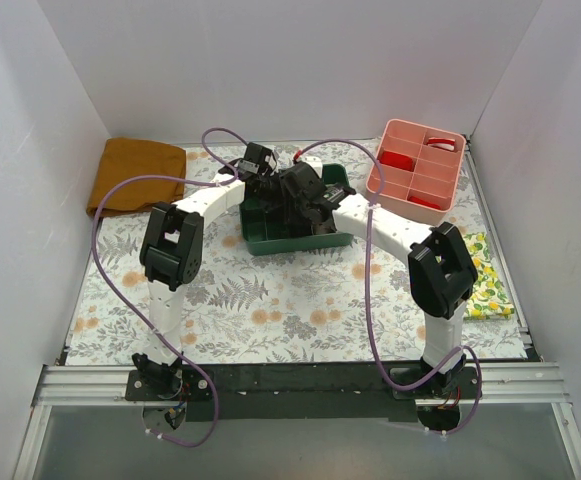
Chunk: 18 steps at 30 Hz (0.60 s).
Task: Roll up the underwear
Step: Place the underwear in the storage box.
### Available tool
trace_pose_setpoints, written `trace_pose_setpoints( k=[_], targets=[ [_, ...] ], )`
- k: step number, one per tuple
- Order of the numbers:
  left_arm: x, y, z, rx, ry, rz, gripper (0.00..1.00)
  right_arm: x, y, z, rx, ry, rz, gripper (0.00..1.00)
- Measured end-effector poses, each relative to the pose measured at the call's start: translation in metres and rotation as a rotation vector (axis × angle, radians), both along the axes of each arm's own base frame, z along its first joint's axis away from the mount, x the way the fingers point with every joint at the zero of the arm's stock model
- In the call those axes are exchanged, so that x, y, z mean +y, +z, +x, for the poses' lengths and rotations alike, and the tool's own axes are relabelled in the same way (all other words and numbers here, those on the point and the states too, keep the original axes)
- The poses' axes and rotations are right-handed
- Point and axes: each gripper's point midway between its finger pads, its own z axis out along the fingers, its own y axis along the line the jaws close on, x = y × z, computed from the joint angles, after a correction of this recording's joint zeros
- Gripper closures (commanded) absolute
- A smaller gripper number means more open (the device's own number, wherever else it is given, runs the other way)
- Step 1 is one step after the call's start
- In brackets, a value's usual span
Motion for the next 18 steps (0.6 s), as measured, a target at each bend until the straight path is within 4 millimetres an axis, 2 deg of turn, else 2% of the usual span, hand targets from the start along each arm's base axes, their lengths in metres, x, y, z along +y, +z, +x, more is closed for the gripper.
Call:
trace_pose_setpoints(
  k=[12,18],
  targets=[
    [-0.002,0.001,0.0,0.009,-0.008,-0.002,1.0,-0.004,-0.022,-0.004,0.048,-0.032,-0.023,0.56],
    [-0.006,0.004,-0.002,0.014,-0.018,-0.01,1.0,-0.011,-0.037,-0.008,0.072,-0.065,-0.033,0.65]
  ],
)
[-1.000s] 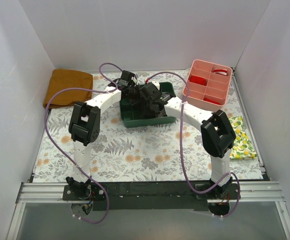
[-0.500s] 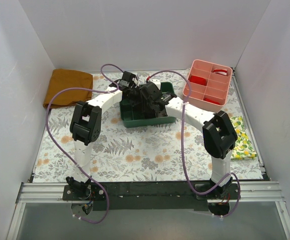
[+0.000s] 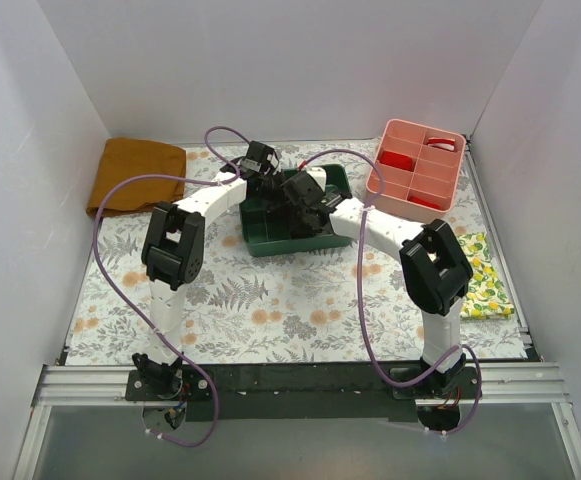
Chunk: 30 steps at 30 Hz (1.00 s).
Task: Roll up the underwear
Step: Place the underwear in the storage box.
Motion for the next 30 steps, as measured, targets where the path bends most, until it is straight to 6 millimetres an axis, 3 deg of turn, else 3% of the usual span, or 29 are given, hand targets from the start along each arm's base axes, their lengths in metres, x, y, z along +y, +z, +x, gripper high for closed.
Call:
trace_pose_setpoints(
  k=[2,6,19,25,30],
  targets=[
    [-0.001,0.001,0.0,0.001,-0.002,-0.001,1.0,0.0,-0.004,0.0,0.008,-0.009,0.0,0.71],
    [-0.001,0.002,-0.001,0.002,-0.004,-0.002,1.0,-0.001,-0.01,0.001,0.022,-0.017,-0.008,0.75],
    [0.012,0.014,0.011,0.0,0.035,-0.016,1.0,-0.001,-0.019,0.002,0.072,-0.037,-0.04,0.72],
    [0.044,0.033,0.027,-0.011,0.108,-0.041,1.0,-0.001,-0.021,0.002,0.079,-0.035,-0.039,0.6],
    [0.077,0.074,0.024,-0.071,0.171,-0.066,1.0,0.0,-0.021,0.002,0.077,-0.032,-0.034,0.38]
  ],
)
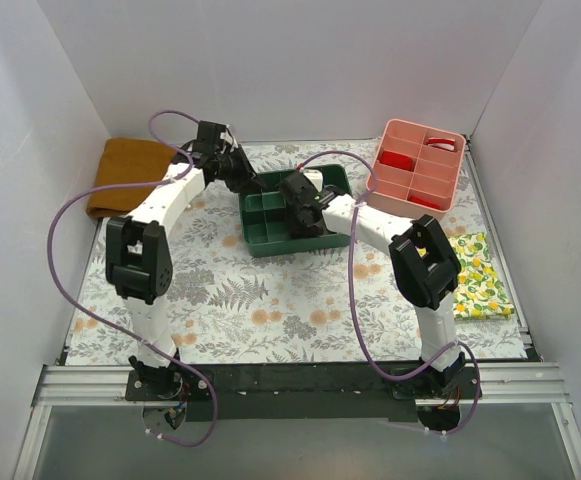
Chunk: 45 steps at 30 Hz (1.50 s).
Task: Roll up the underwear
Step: Place the underwear in the storage box.
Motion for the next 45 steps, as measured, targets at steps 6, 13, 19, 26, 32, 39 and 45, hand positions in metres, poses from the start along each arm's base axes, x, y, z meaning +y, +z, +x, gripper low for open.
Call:
trace_pose_setpoints(
  k=[6,13,19,26,32,39,45],
  targets=[
    [0.016,0.056,-0.028,-0.105,0.016,-0.029,1.0,-0.006,0.009,-0.003,-0.015,0.021,-0.005,0.32],
    [0.024,0.068,-0.05,-0.13,0.019,-0.035,1.0,-0.007,0.025,-0.005,-0.039,0.036,0.008,0.28],
    [0.032,0.046,-0.057,-0.073,0.033,-0.016,1.0,-0.012,0.043,-0.005,-0.069,0.038,0.008,0.45],
    [0.036,0.039,-0.062,-0.058,0.04,-0.01,1.0,-0.013,0.052,0.0,-0.107,0.056,0.002,0.99],
    [0.04,0.037,-0.07,-0.053,0.043,-0.009,1.0,-0.005,0.052,0.008,-0.118,0.067,0.007,0.99],
    [0.041,0.028,-0.074,-0.037,0.045,-0.005,1.0,-0.007,0.041,0.006,-0.09,0.072,-0.008,0.99],
    [0.043,0.023,-0.079,-0.025,0.045,-0.002,1.0,-0.013,0.029,0.0,-0.08,0.067,-0.007,0.99]
  ],
)
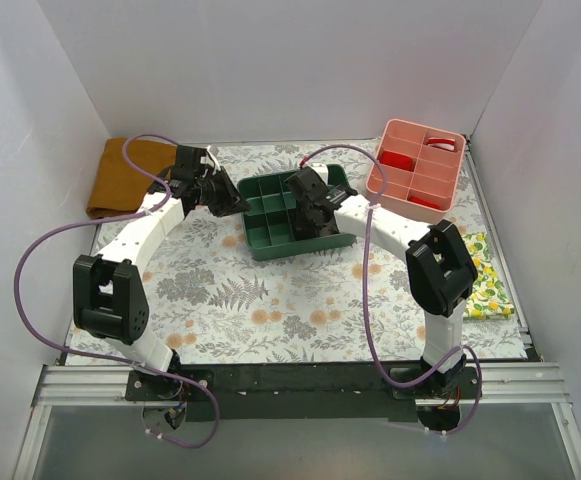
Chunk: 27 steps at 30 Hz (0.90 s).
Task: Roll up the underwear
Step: Place the underwear in the storage box.
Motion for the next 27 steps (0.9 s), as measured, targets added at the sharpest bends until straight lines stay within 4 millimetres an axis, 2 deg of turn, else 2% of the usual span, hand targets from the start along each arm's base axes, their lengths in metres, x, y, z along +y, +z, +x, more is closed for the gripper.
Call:
trace_pose_setpoints(
  k=[12,23,27],
  targets=[
    [0.002,-0.004,-0.004,0.006,0.004,0.002,1.0,0.002,-0.001,-0.007,0.028,0.003,0.019,0.99],
    [0.002,-0.004,-0.005,0.005,0.004,0.002,1.0,0.008,-0.013,-0.015,0.09,0.008,0.043,0.99],
    [0.002,-0.005,-0.007,0.009,0.005,0.003,1.0,0.01,-0.027,-0.02,0.128,0.015,0.039,0.99]
  ],
)
